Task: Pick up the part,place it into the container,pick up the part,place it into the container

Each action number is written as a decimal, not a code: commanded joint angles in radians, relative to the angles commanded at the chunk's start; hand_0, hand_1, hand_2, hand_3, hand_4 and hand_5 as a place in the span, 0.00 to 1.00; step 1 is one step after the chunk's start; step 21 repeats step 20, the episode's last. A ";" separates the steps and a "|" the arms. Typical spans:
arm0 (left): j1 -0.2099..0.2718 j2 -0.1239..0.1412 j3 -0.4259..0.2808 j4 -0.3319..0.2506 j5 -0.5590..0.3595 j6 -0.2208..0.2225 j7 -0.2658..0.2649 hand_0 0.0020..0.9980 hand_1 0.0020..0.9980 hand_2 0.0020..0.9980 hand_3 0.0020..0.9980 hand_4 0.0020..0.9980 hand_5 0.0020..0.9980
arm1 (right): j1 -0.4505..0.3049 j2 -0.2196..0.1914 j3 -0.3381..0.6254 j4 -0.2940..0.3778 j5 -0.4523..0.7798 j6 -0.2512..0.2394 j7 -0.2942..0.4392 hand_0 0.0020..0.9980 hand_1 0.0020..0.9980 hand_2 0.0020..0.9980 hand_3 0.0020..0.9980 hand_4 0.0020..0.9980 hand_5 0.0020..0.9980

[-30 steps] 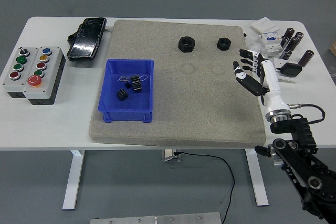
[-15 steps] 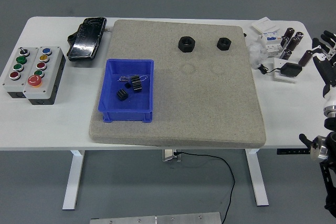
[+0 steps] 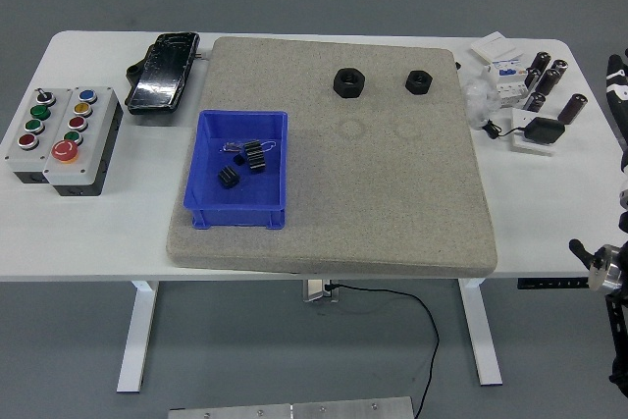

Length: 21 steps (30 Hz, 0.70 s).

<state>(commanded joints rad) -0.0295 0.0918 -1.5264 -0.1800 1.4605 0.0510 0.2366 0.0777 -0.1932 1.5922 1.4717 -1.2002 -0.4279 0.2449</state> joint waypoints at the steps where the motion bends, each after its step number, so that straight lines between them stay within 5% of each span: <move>1: -0.001 -0.001 0.001 0.000 0.000 0.000 -0.001 0.67 0.63 0.55 0.60 0.70 0.36 | -0.001 0.000 -0.001 0.000 0.001 0.000 0.001 0.69 0.72 0.74 0.69 0.74 0.33; 21: 0.000 -0.001 0.004 0.000 -0.005 0.000 -0.003 0.67 0.63 0.55 0.60 0.70 0.36 | -0.007 -0.004 0.001 0.011 0.000 -0.008 -0.003 0.69 0.72 0.74 0.69 0.75 0.37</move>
